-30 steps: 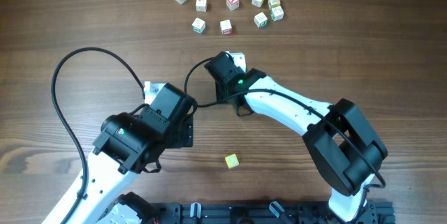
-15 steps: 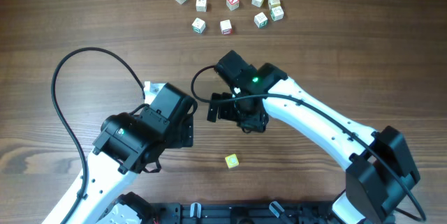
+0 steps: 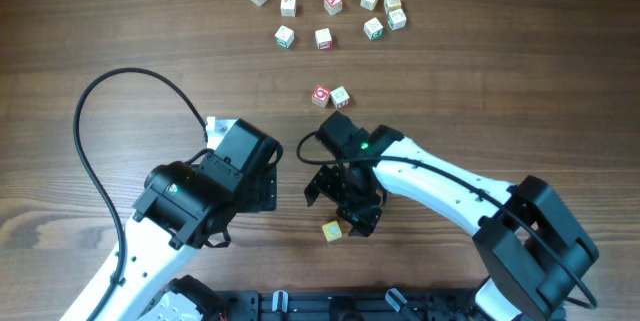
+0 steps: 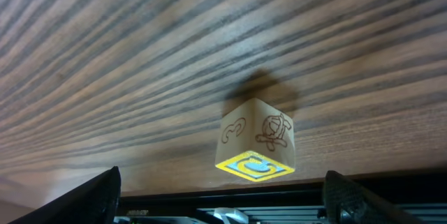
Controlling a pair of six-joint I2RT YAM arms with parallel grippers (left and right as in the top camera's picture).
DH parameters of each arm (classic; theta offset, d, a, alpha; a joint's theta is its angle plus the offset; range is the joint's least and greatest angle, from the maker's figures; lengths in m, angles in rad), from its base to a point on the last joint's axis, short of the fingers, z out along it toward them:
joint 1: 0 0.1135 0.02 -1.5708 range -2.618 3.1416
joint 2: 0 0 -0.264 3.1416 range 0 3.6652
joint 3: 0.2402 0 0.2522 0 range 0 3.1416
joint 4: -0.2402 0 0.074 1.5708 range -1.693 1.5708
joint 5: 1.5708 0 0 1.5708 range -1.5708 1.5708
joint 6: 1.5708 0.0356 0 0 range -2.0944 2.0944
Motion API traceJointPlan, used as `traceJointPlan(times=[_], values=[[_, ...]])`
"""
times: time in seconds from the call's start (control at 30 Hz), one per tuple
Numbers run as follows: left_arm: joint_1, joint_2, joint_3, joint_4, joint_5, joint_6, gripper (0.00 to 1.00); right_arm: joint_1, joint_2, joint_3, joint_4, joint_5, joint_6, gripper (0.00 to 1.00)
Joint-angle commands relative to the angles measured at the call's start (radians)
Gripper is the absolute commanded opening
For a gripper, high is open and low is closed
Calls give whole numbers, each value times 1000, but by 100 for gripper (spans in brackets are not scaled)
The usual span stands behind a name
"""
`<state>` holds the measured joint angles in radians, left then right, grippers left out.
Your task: Form a circle
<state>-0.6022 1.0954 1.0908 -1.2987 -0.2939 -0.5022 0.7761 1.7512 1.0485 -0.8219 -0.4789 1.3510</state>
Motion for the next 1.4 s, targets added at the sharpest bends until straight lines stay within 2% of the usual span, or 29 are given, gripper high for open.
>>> traceJointPlan(times=[0.0, 0.17, 0.43, 0.6, 0.67, 0.97, 1.07, 1.23, 1.37], values=[[5, -7, -5, 0, -13, -2, 100, 6, 13, -59, 28, -18, 67, 87], [5, -7, -5, 0, -13, -2, 100, 6, 13, -134, 92, -55, 159, 81], [5, -7, -5, 0, -13, -2, 100, 6, 13, -157, 134, -53, 198, 41], [5, -7, -5, 0, -13, -2, 100, 5, 12, -157, 167, 27, 194, 36], [5, -7, -5, 0, -13, -2, 100, -5, 12, -154, 184, 63, 174, 34], [5, -7, -4, 0, -13, -2, 100, -109, 12, 6, 257, 330, -219, 36], [5, -7, -5, 0, -13, -2, 100, -121, 12, 18, 381, 371, -342, 43], [5, -7, -5, 0, -13, -2, 100, -120, 13, 18, 410, 449, -393, 49], [5, -7, -5, 0, -13, -2, 100, -119, 12, 18, 410, 447, -407, 58]])
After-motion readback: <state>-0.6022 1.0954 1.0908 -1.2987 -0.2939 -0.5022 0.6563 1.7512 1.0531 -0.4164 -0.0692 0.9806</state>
